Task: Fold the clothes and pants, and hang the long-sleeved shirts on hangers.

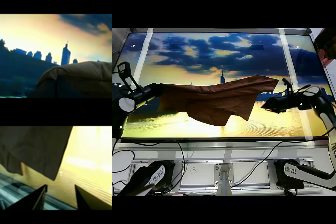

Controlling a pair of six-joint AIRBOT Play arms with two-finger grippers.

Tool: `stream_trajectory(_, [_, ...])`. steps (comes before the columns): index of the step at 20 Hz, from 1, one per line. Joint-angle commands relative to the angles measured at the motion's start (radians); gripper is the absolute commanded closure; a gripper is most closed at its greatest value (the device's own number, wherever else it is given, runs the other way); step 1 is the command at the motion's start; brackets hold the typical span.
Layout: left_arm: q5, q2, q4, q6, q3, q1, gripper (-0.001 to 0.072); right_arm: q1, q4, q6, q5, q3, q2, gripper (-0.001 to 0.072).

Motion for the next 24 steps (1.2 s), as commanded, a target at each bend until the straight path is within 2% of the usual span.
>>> stream_trajectory(1, [-0.004, 0.011, 0.051, 0.014, -0.001, -0.006, 0.069, 0.024, 0.216, -0.042, -0.046, -0.185, 0.037, 0.0121])
stream_trajectory(5, [-0.004, 0.011, 0.048, 0.014, -0.001, -0.011, 0.069, 0.14, 0.219, -0.023, -0.177, -0.234, 0.037, 0.012])
stream_trajectory(9, [-0.004, 0.011, 0.048, 0.014, -0.001, -0.018, 0.069, 0.246, 0.166, 0.099, -0.356, -0.234, 0.037, 0.0121])
stream_trajectory(11, [-0.004, 0.011, 0.048, 0.014, -0.001, -0.018, 0.069, 0.259, 0.112, 0.158, -0.377, -0.234, 0.037, 0.0145])
stream_trajectory(13, [-0.004, 0.011, 0.048, 0.014, -0.001, -0.018, 0.069, 0.259, 0.108, 0.172, -0.377, -0.234, 0.037, 0.017])
stream_trajectory(24, [-0.004, 0.012, 0.048, 0.013, -0.001, -0.018, 0.069, 0.346, 0.184, 0.173, -0.432, -0.215, -0.026, 0.0195])
